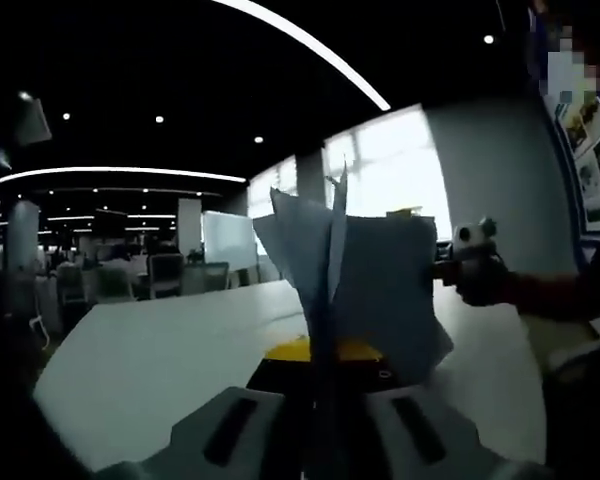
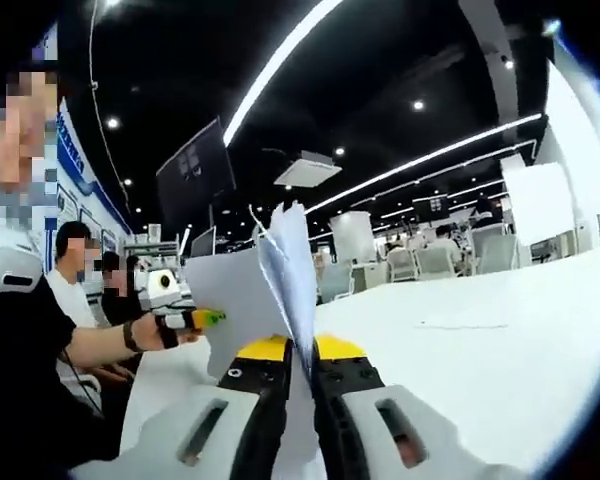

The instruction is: Organize the stack of printing papers by aligning and flattening the scattered papers on the table

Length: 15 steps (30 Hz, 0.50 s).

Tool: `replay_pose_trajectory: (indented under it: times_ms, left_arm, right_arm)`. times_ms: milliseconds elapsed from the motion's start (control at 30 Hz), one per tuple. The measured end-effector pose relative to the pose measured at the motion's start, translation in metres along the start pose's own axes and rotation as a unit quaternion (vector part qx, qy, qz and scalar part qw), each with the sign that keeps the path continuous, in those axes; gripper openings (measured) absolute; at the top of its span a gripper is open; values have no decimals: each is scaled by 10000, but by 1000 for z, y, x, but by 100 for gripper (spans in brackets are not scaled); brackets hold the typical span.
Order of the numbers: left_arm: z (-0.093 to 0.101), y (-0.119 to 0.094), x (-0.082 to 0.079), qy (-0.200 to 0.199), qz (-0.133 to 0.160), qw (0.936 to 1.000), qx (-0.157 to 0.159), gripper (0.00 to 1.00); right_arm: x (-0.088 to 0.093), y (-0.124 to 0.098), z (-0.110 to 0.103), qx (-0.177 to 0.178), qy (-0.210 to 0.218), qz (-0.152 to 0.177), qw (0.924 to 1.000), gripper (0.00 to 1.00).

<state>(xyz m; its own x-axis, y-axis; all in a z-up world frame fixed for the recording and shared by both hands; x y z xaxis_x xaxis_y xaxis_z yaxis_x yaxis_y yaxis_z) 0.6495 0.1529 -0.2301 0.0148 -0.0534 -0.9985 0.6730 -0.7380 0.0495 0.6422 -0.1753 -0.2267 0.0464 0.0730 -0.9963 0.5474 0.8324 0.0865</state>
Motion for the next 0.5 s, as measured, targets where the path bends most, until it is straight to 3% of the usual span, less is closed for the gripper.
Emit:
replay_pose_trajectory:
  times_ms: [100, 167, 300, 367, 500]
  left_arm:
    - [0, -2, 7, -133, 62, 9999, -22, 8]
    - [-2, -3, 7, -364, 119, 9993, 38, 9]
    - [-2, -3, 0, -340, 116, 9994, 17, 6]
    - [-3, -3, -7, -388, 83, 9992, -16, 6]
    - [-5, -4, -16, -772, -52, 9970, -38, 6]
  right_arm:
    - [15, -1, 2, -2, -28, -375, 9993, 7]
    - [16, -2, 4, 61, 36, -350, 9994, 5]
    - [2, 0, -5, -109, 240, -246, 9994, 0]
    - [-5, 1, -10, -147, 604, -354, 9974, 0]
    - [-17, 2, -7, -95, 1027, -453, 9936, 0]
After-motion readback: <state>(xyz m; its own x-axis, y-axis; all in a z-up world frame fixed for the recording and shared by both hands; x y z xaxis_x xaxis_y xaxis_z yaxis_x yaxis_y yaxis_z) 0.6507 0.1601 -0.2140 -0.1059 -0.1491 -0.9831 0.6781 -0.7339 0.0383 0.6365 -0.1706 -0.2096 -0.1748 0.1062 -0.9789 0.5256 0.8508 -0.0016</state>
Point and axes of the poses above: the point that each gripper's makers call its tool centre point, and the gripper's own axes: y roughly forward along the fingers, z roughly to its right, x roughly out of its underside, the point moved 8 cm from there along -y, roughly backward along the fingers, and after that the axes turned 6 degrees about -y, right-handed, at the moved point
